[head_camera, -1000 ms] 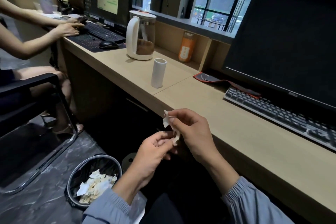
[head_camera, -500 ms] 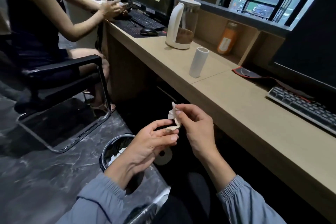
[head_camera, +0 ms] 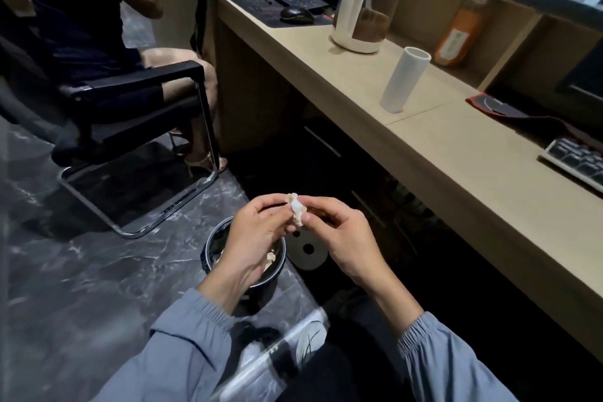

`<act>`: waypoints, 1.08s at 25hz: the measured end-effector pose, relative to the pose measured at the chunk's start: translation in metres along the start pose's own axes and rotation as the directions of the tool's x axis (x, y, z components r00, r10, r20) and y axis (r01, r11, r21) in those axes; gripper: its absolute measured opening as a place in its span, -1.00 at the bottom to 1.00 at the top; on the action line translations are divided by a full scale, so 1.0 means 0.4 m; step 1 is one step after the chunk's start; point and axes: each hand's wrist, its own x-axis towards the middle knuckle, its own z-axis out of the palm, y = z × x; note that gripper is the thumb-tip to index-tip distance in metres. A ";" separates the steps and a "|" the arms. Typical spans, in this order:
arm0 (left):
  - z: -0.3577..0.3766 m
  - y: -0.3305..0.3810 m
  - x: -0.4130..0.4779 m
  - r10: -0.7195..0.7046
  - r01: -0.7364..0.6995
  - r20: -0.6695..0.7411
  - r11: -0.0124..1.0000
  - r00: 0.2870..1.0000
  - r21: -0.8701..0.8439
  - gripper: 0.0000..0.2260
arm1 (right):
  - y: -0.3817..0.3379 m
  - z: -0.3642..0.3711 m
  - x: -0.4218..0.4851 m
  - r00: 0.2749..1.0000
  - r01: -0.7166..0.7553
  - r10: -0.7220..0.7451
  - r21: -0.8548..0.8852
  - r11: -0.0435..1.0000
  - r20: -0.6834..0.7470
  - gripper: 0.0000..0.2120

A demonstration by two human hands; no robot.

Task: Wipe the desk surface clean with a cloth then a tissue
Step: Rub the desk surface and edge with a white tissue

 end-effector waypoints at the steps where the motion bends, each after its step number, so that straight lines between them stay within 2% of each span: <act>1: -0.008 0.001 0.002 -0.005 0.005 -0.006 1.000 1.000 -0.006 -0.88 | 0.009 0.010 0.006 1.000 0.009 -0.009 -0.026 1.000 0.001 -0.76; 6: -0.065 -0.015 0.019 -0.029 0.029 0.038 1.000 0.999 0.010 -0.80 | 0.057 0.059 0.044 0.998 0.062 -0.058 -0.211 0.975 0.027 -0.82; 10: -0.121 -0.031 0.047 -0.003 0.002 0.011 0.995 1.000 0.102 -0.61 | 0.094 0.105 0.079 0.992 -0.103 0.114 -0.165 0.981 0.057 -0.93; 14: -0.168 -0.026 0.077 0.070 -0.084 0.052 0.933 0.996 0.349 -0.73 | 0.129 0.147 0.105 0.975 -0.183 0.195 -0.118 0.976 0.102 -0.86; 18: -0.199 -0.030 0.108 0.076 -0.090 0.051 0.925 0.996 0.369 -0.70 | 0.153 0.187 0.123 0.965 -0.223 0.223 -0.015 0.975 0.135 -0.84; 21: -0.225 -0.041 0.138 0.101 -0.121 0.070 0.882 0.992 0.455 -0.79 | 0.182 0.216 0.144 0.954 -0.271 0.261 0.053 0.961 0.147 -0.85; 24: -0.247 -0.062 0.165 0.104 -0.092 -0.001 0.880 0.995 0.466 -0.83 | 0.204 0.228 0.154 0.947 -0.304 0.287 0.114 0.946 0.143 -0.90; 27: -0.256 -0.082 0.186 0.094 -0.049 -0.073 0.882 0.993 0.469 -0.86 | 0.227 0.235 0.159 0.950 -0.299 0.288 0.085 0.950 0.121 -0.89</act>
